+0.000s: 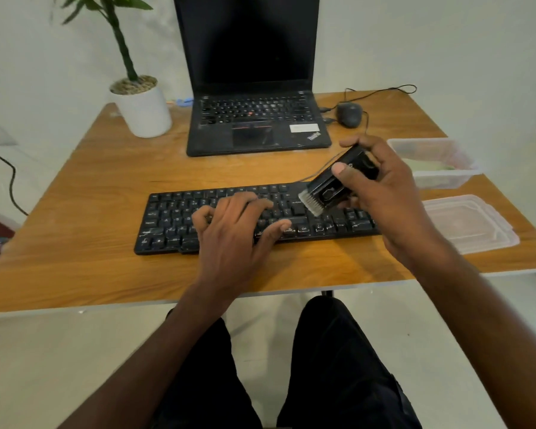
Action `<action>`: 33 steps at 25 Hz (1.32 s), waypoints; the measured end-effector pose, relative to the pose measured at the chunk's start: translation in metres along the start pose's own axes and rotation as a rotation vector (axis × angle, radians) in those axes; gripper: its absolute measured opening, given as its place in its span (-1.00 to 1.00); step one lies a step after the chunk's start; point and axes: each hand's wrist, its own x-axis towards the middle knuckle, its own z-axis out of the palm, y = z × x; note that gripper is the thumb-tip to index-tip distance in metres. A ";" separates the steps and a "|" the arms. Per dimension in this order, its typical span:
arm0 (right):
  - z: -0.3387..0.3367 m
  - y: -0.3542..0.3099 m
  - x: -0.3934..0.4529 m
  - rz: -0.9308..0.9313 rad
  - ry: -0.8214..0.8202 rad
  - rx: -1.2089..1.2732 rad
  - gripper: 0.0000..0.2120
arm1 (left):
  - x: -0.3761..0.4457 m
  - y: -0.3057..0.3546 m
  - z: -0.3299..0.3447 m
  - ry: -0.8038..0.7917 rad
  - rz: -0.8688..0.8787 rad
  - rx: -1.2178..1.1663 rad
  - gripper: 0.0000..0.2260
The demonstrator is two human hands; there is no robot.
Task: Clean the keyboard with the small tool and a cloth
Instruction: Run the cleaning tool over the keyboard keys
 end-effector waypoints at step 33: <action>0.247 -0.058 0.047 -0.473 -0.842 -0.809 -0.35 | -0.012 -0.183 -0.080 -0.491 -0.375 -0.335 0.27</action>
